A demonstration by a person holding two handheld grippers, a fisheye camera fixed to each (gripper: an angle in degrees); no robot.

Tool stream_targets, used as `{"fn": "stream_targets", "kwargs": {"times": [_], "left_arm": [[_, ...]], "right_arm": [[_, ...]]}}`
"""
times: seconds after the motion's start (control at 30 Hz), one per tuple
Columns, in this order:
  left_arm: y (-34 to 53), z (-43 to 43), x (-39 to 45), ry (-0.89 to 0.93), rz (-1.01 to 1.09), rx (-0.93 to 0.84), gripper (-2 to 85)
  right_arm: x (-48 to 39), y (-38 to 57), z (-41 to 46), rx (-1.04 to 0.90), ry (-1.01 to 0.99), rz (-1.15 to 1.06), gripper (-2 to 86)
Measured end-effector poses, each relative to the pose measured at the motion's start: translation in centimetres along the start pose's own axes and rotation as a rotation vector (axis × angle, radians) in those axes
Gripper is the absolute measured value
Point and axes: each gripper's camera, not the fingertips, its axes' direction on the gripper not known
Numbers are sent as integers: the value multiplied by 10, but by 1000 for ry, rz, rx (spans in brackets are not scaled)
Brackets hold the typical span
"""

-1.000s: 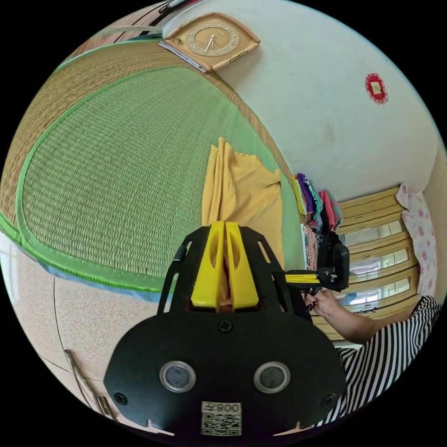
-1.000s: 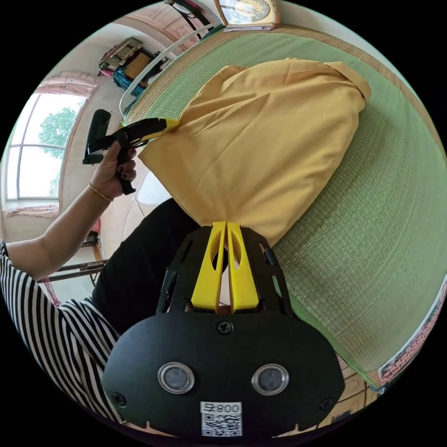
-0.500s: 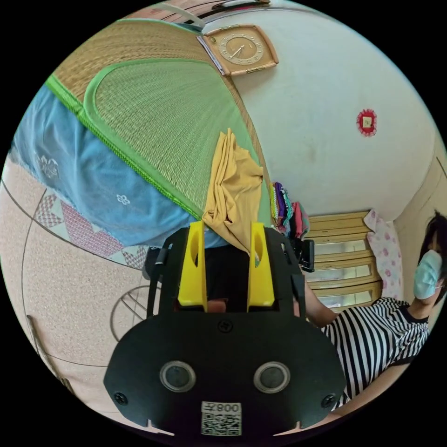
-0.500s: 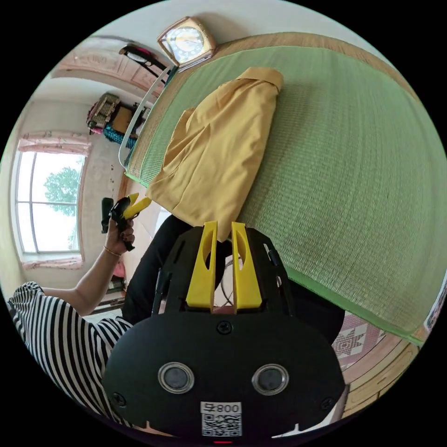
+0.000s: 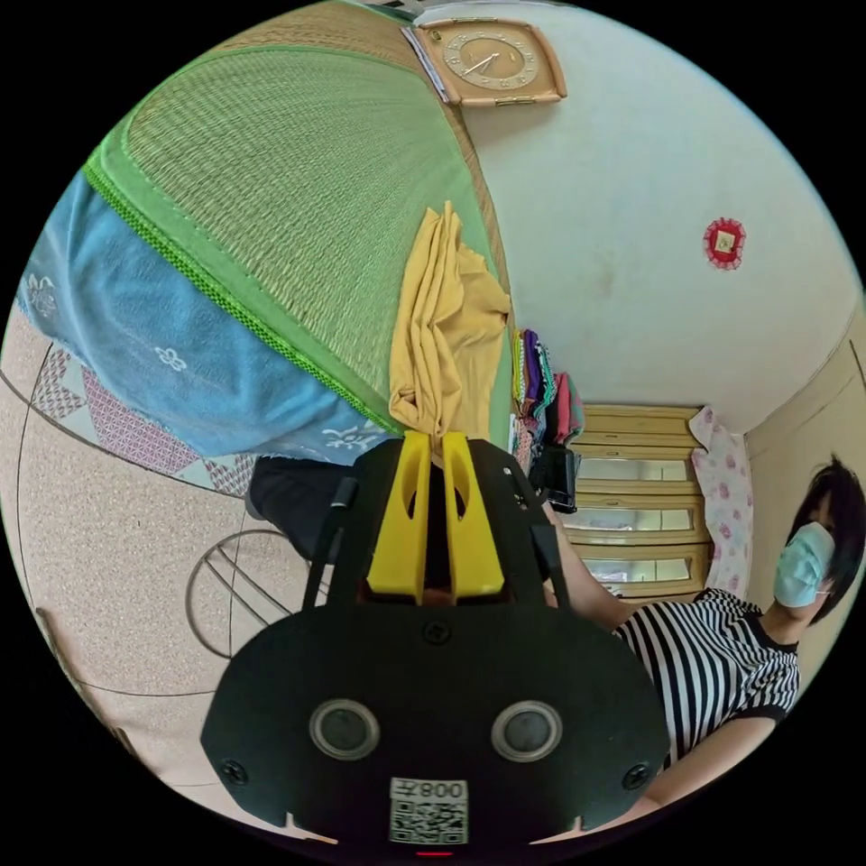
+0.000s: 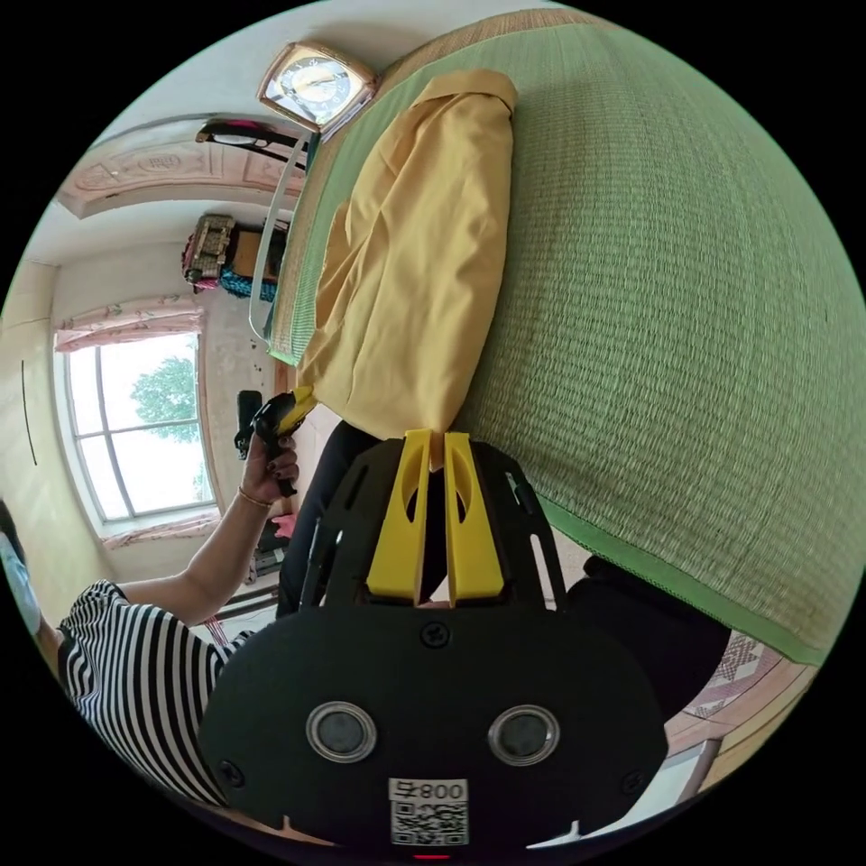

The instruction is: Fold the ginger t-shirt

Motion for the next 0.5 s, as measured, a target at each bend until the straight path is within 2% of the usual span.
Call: {"fn": "stream_targets", "kwargs": {"times": [0.2,0.33,0.4,0.5], "left_arm": [[7,23,16,49,46,-72,24],[15,47,13,37,16,-143,21],[17,46,7,73,-6,-116,21],[18,43,5,61,-13,-110,21]], "right_arm": [[2,-1,-60,11,75,-71,12],[5,-1,-94,-33,216,-100,6],[15,2,-99,-51,283,-51,4],[19,17,-115,11,218,-47,2]]}}
